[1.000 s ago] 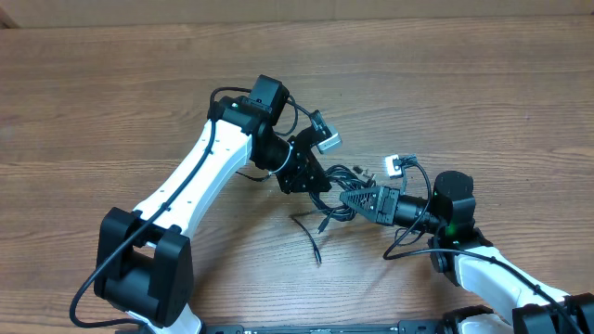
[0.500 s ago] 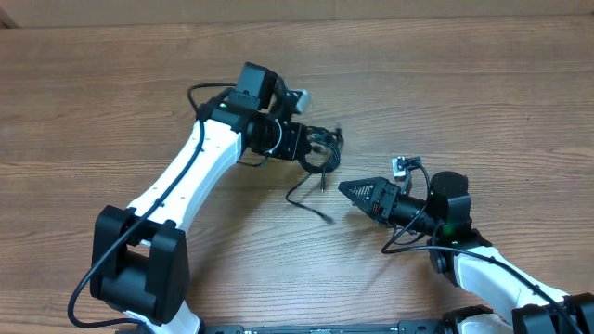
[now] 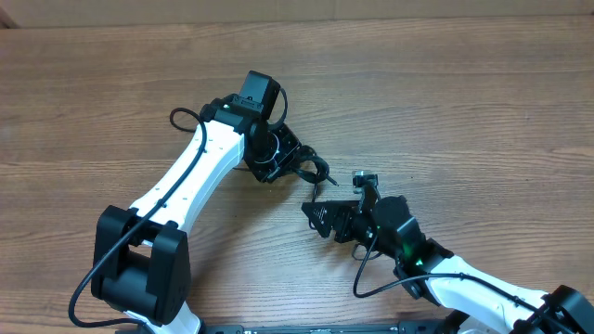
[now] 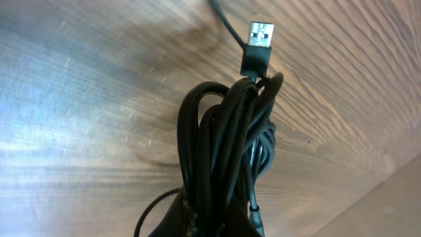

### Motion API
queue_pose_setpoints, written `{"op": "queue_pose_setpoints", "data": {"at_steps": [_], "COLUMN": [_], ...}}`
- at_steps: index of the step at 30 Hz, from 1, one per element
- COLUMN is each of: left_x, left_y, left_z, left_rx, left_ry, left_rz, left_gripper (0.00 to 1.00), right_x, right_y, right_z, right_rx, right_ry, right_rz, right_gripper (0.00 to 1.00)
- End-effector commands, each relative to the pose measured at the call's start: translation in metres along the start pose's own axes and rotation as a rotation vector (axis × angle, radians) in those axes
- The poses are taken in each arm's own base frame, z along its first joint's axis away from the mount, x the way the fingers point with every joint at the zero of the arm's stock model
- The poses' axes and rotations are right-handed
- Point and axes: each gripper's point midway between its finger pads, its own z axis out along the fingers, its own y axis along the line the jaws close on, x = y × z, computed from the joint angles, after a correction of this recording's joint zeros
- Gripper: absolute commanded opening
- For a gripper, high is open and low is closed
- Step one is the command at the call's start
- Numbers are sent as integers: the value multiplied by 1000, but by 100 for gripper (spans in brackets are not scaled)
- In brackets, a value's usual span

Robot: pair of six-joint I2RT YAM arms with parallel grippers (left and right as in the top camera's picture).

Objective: Untangle cables

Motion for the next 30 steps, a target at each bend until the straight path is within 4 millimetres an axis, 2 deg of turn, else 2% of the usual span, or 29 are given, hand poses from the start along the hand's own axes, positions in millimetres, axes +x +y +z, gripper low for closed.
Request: {"op": "queue_pose_setpoints", "data": {"at_steps": [1, 4, 6, 7, 9, 13, 17, 20, 24, 27, 30], "left_x": [5, 6, 7, 7, 3, -21, -27, -29, -28, -16, -6], "left_y": [0, 1, 1, 1, 1, 10, 8, 4, -4, -18, -29], "left_z": [-7, -6, -6, -6, -6, -9, -9, -10, -9, -7, -5], "left_rx": [3, -3, -5, -7, -8, -83, -111, -115, -94, -12, 45], "left_ry": [-9, -6, -4, -7, -29, -158, -177, -187, -181, -145, -131], "left_rz": [-130, -133, -130, -129, -92, 209, 493, 676, 825, 918, 941], "left_gripper": [4, 4, 4, 4, 4, 4, 4, 4, 4, 4, 4], "right_x": [-18, -16, -14, -12, -7, -8, -30, -50, -79, -93, -103], "right_y": [-8, -2, 3, 5, 13, 35, 63, 76, 69, 60, 52], "right_z": [0, 1, 1, 1, 1, -4, -20, -35, -48, -52, -53], "right_rx": [75, 47, 23, 12, -32, -146, -309, -412, -454, -449, -433], "right_ry": [-116, -107, -90, -79, -44, -9, -14, -22, -54, -80, -131], "right_rz": [13, 53, 51, 50, 47, 61, 166, 223, 398, 528, 609], "right_gripper": [63, 52, 34, 19, 4, 4, 4, 4, 4, 4, 4]}}
